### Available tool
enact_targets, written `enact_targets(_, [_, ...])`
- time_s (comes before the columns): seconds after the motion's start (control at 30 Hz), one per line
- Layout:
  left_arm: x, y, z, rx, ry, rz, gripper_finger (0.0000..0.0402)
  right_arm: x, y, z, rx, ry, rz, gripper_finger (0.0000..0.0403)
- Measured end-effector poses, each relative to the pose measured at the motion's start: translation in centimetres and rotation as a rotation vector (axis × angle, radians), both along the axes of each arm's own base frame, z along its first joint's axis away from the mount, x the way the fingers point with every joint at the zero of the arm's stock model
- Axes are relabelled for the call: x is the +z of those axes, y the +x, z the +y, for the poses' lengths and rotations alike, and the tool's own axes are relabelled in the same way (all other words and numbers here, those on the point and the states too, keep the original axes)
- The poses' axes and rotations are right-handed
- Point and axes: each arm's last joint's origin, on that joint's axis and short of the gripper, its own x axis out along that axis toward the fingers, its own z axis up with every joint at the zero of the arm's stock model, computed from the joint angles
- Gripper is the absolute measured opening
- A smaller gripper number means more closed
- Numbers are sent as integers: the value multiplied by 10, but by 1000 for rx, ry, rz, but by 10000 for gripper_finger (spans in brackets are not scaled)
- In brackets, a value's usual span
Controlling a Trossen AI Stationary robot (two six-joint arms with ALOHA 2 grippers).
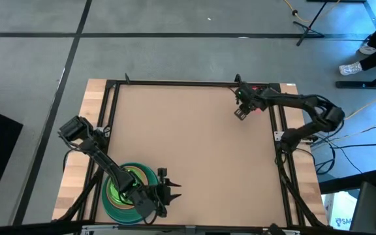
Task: Stack plastic plates
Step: Stack the pink plate on top of the light green plate
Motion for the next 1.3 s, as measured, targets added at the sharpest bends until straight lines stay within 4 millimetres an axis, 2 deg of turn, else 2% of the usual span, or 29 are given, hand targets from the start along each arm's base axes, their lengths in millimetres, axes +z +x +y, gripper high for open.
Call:
enact_targets(0.17, [0, 0, 1, 0, 2, 3, 147, -17, -3, -17, -8, 32, 21, 153])
enact_targets(0.33, [-2, 0, 3, 4, 17, 20, 147, -28, -6, -28, -3, 31, 68, 111])
enact_targets(0.5, [-2, 1, 4, 8, 21, 24, 147, -27, -5, -27, 76, 43, 73, 21])
enact_targets(0.57, [-2, 2, 5, 14, 24, 21, 147, -25, -2, -23, 104, 35, 76, 9])
enact_targets(0.63, [-1, 4, 7, 23, 19, 12, 147, -21, 2, -15, 143, 27, 72, 14])
enact_targets(0.73, [-1, 7, 11, 61, 33, -1, 147, -9, 15, 3, 248, 16, 21, 4])
enact_targets(0.83, [0, 11, 18, 112, 49, -18, 147, 2, 29, 30, 383, 34, -43, 5])
enact_targets(1.0, [-1, 16, 25, 97, 55, 4, 147, 13, 54, 88, 659, 85, -157, 2])
enact_targets(1.3, [-1, 18, 28, 84, 62, 18, 147, 12, 90, 195, 1006, 116, -381, 1])
